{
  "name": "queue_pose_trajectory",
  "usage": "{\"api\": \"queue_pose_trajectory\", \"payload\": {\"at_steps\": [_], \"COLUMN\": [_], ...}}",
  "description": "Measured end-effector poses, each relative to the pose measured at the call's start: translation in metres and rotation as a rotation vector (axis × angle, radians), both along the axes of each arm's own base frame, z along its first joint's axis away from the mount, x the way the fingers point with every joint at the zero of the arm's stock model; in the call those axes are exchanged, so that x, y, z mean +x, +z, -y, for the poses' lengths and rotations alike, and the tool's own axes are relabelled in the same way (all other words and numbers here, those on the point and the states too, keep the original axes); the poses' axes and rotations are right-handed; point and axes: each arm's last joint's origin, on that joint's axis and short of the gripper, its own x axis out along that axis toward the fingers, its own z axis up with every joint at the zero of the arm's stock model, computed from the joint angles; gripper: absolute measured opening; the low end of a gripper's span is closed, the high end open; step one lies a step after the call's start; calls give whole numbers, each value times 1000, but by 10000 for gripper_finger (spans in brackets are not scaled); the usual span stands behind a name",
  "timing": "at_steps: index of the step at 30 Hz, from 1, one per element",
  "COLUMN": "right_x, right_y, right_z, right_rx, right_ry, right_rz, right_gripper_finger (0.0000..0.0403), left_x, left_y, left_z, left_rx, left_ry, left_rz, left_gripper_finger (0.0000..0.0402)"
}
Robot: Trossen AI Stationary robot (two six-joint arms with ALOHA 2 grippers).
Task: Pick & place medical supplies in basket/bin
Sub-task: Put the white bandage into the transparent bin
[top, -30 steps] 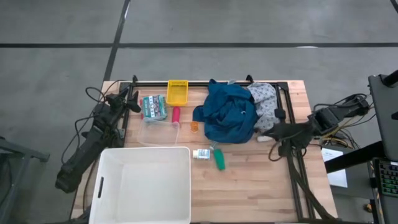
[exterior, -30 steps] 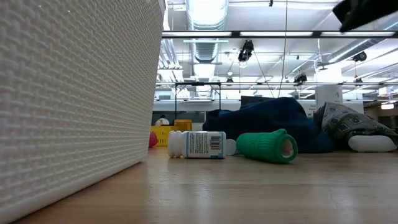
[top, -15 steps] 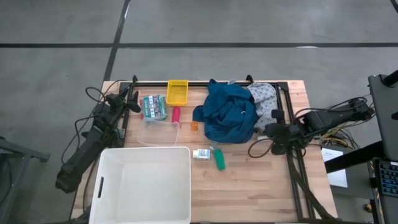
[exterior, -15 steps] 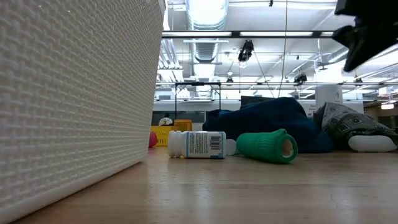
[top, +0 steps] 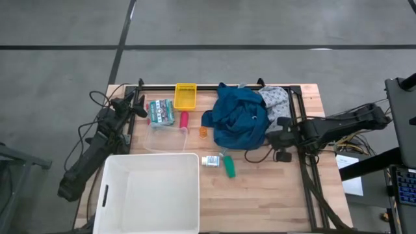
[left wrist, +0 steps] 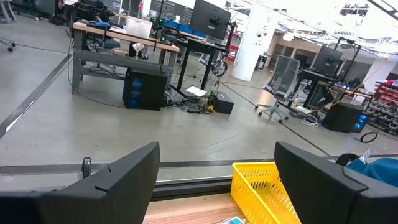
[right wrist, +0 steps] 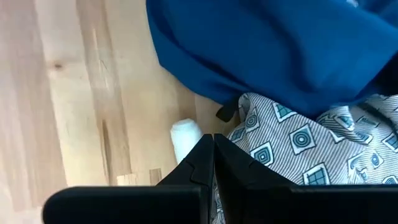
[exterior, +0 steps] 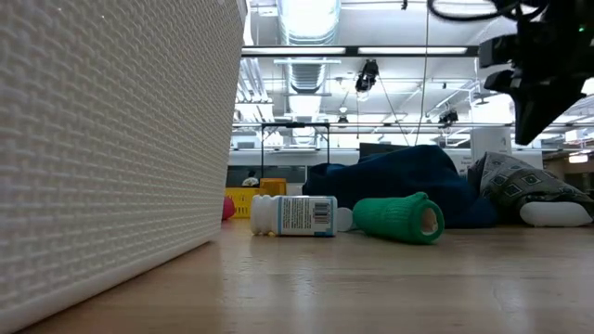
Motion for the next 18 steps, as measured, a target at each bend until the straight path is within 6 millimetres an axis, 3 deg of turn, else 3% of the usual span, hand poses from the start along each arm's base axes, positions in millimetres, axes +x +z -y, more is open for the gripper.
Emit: {"api": "queue_pose_trajectory", "payload": {"at_steps": [18], "right_x": [26], "right_y": [-35], "right_z": [-5], "right_rx": [-45], "right_ry": [-2], "right_rz": [-232], "right_gripper_finger": [8], "left_x": [0], "left_y": [0], "left_z": [0], "left_rx": [0], "left_ry": [1], "left_rz": [0], "left_gripper_finger": [322]}}
